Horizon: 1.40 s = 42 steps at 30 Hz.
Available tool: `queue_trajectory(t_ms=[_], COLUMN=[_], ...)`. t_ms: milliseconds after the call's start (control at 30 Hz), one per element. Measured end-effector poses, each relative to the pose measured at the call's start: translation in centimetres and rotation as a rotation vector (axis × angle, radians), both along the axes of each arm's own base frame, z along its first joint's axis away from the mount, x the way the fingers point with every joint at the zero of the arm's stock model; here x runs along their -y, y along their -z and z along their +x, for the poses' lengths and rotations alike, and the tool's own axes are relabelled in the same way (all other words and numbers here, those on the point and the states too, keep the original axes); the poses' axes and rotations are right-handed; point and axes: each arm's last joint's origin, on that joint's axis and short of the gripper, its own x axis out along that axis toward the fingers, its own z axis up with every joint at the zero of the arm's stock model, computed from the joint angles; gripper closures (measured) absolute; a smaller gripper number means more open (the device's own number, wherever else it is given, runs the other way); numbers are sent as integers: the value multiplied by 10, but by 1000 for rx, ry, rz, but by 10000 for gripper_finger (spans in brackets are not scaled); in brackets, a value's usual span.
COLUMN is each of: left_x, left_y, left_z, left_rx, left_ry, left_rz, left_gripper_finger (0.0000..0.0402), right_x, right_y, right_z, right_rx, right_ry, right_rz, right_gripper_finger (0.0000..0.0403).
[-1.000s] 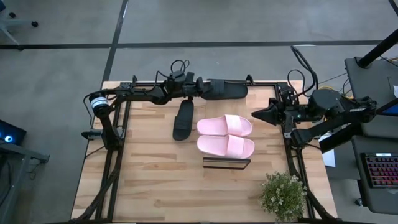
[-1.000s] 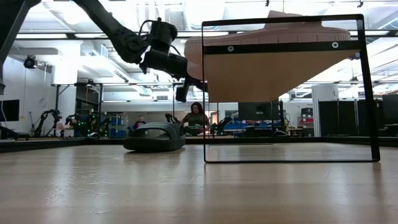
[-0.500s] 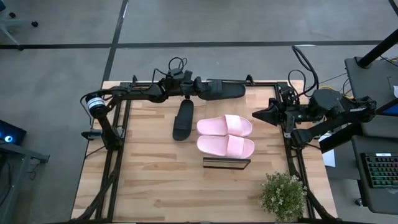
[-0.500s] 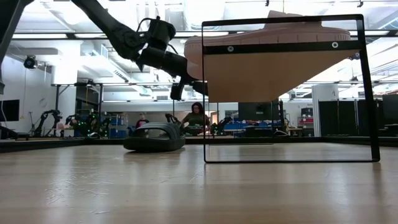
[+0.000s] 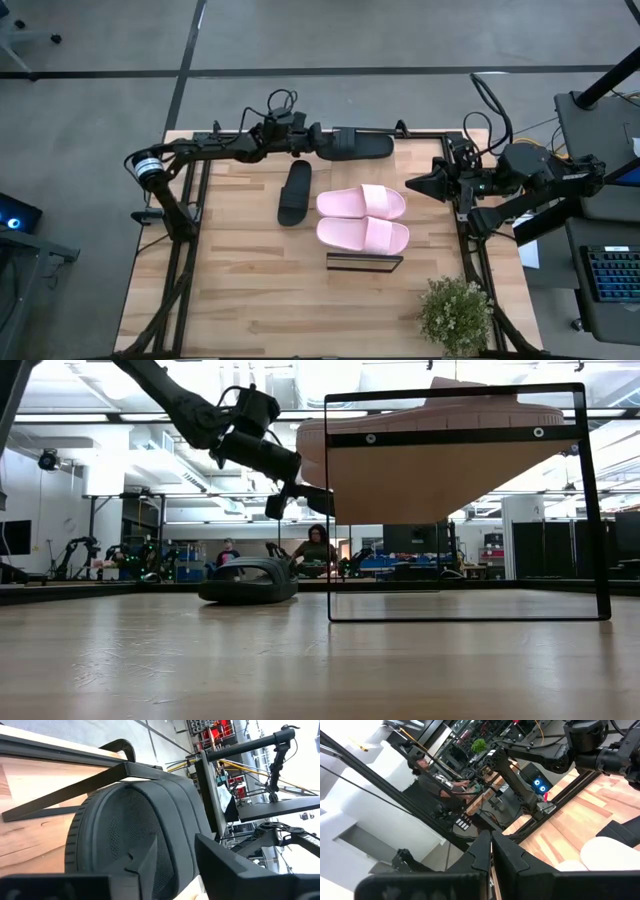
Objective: Pick and place slides into the shelf
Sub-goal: Put the black slipper on the shelf
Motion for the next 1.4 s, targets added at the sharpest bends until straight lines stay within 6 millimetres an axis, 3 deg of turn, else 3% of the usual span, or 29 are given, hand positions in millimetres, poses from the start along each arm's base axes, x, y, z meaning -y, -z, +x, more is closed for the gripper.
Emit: queue_trajectory(t_ms=[300,633,800,1100,1233,1400], left_x=[-1,2,10,27,40,63], left_y=[-4,-18,-26,-55,-55,-41], left_z=[-3,-22,-35,-62,-80,-99], left_rx=[10,-85,-152,-81,-59,-48], left_ry=[0,6,29,-25,-77,-155], left_rz=[6,57,82,128,102,29], left_gripper_finger=[220,211,211,212,212,212], right_x=[0,0,0,1,1,2], right_y=[0,0,0,6,6,8], right_z=[0,0,0,-1,-2,-2], right_rx=[0,-2,-5,-60,-66,-85], right_ry=[0,0,0,18,29,45], right_rz=[1,3,3,-15,-19,-30], right_gripper_finger=[394,394,394,394,394,394])
